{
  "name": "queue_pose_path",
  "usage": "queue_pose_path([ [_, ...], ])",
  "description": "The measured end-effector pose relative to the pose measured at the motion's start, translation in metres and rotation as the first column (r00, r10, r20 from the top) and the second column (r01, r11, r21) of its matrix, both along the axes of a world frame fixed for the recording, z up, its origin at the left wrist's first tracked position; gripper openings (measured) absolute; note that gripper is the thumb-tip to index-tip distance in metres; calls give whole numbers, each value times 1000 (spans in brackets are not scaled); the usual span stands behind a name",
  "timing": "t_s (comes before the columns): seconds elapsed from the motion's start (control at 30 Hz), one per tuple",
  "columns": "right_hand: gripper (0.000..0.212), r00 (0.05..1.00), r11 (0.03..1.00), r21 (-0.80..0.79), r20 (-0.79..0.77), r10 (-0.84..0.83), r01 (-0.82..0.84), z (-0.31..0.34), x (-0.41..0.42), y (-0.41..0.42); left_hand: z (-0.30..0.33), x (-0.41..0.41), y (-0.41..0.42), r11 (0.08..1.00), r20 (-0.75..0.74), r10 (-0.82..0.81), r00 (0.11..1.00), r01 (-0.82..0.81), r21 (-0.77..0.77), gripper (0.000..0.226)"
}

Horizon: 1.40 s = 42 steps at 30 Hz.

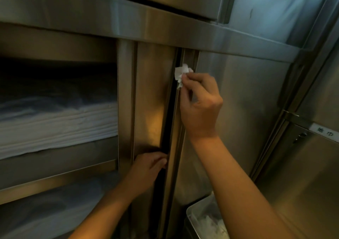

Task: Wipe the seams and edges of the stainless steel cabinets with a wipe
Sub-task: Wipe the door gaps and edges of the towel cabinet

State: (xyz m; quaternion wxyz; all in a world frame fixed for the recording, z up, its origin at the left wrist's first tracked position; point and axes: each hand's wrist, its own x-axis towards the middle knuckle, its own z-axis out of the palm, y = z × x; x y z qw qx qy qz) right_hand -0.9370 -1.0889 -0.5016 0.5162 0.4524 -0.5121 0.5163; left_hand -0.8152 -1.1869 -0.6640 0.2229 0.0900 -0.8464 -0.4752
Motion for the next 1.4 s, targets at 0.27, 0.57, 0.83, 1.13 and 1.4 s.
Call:
queue_pose_path([
  [0.27,10,984,965,261,172,-56,9,-169,14,21,-5,-2,-5,1000,-10,1,1000,-1,20,26],
  [0.57,8,953,763,640,279,-119,-92,-309,22,44,1,2,3,999,-22,35,999,-35,0,20],
  [0.83,8,956,924,350,287,52,-155,-161,18,55,-7,-6,7,983,-80,110,991,-120,-135,20],
  [1.13,8,1000,997,82,5,-5,4,29,-14,19,-9,-7,6,979,-49,137,989,-143,-147,24],
  [1.4,12,987,980,129,-67,-145,153,-42,-2,13,-11,-6,6,979,-81,146,986,-156,-128,15],
])
